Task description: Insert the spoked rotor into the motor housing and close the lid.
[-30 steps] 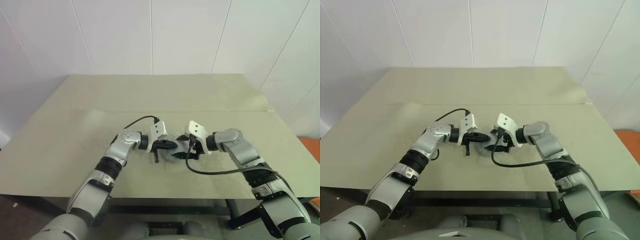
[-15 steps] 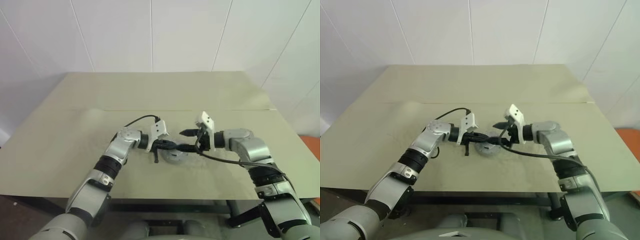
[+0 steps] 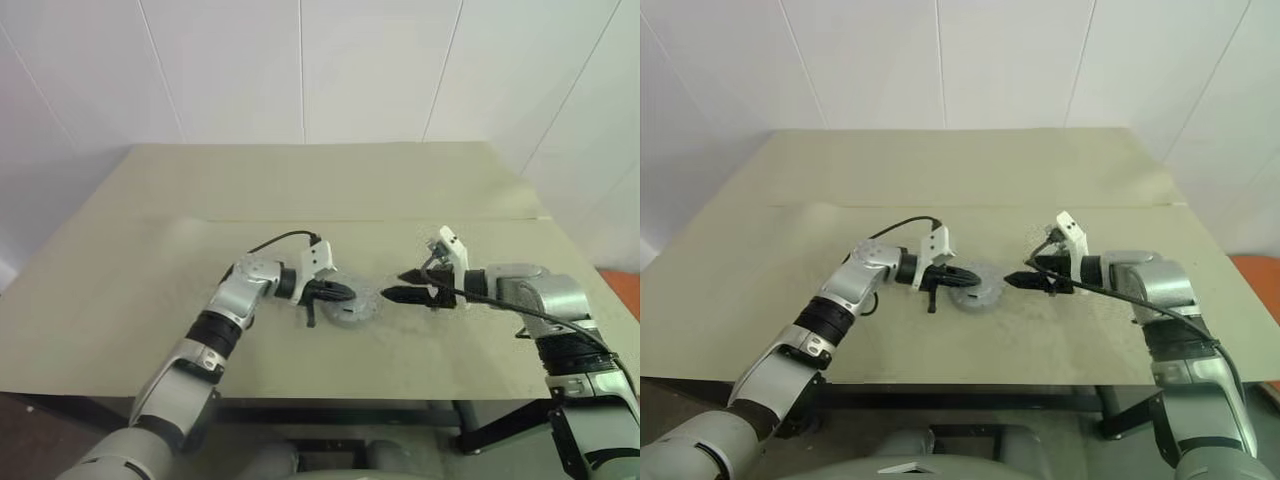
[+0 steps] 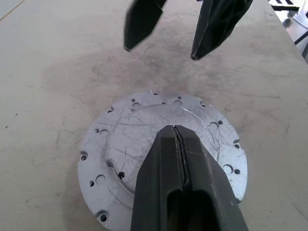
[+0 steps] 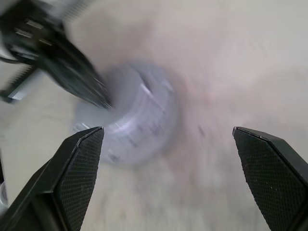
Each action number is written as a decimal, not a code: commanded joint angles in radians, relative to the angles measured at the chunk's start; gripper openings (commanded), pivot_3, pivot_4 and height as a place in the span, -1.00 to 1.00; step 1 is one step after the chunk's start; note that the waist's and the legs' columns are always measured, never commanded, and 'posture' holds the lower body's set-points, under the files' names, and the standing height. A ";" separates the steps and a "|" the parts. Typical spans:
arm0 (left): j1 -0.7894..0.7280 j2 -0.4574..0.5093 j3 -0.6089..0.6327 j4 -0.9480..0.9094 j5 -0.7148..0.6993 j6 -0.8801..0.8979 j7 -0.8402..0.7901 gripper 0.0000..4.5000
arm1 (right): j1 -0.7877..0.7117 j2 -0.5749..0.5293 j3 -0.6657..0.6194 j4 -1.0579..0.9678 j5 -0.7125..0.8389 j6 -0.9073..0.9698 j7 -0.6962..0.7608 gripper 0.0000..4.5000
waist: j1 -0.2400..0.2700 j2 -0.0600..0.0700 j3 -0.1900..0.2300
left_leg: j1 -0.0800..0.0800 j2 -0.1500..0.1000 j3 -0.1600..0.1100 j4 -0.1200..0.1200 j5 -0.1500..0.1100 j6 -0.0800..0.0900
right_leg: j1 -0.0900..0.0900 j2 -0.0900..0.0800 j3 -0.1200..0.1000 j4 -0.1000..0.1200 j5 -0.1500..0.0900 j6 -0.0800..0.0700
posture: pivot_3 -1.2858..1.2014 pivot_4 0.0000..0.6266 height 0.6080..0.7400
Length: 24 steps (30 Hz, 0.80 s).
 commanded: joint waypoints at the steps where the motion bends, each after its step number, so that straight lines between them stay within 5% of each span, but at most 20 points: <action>1: 0.055 0.023 -0.080 0.056 0.069 0.052 -0.018 -1.00 | 0.006 0.008 -0.030 -0.080 0.093 0.130 0.003 0.99 | 0.000 0.000 0.000 | 0.000 0.000 0.000 0.000 0.000 0.000 | 0.000 0.000 0.000 0.000 0.000 0.000 | 0.03 -1.00 1.00; 13: 0.062 0.037 -0.079 0.034 0.068 0.067 -0.017 -1.00 | -0.034 0.212 -0.121 -0.096 0.212 0.455 -0.193 0.99 | -0.004 0.000 -0.001 | 0.001 0.001 0.000 0.000 0.000 0.000 | 0.000 0.001 0.000 0.001 0.000 0.000 | 0.03 -1.00 1.00; 18: 0.060 0.034 -0.077 0.036 0.066 0.061 -0.013 -1.00 | -0.021 0.176 0.005 -0.100 0.139 0.435 -0.248 0.99 | -0.004 0.001 -0.003 | 0.001 0.001 0.000 0.000 0.000 0.000 | -0.001 0.002 0.000 0.002 0.000 0.000 | 0.03 -1.00 1.00; 24: 0.061 0.036 -0.080 0.038 0.071 0.052 -0.010 -1.00 | -0.028 0.211 0.014 -0.078 0.134 0.439 -0.303 0.99 | -0.007 -0.004 -0.009 | 0.003 0.001 0.000 0.000 0.000 0.000 | 0.003 0.002 0.000 0.001 0.000 0.000 | 0.03 -1.00 1.00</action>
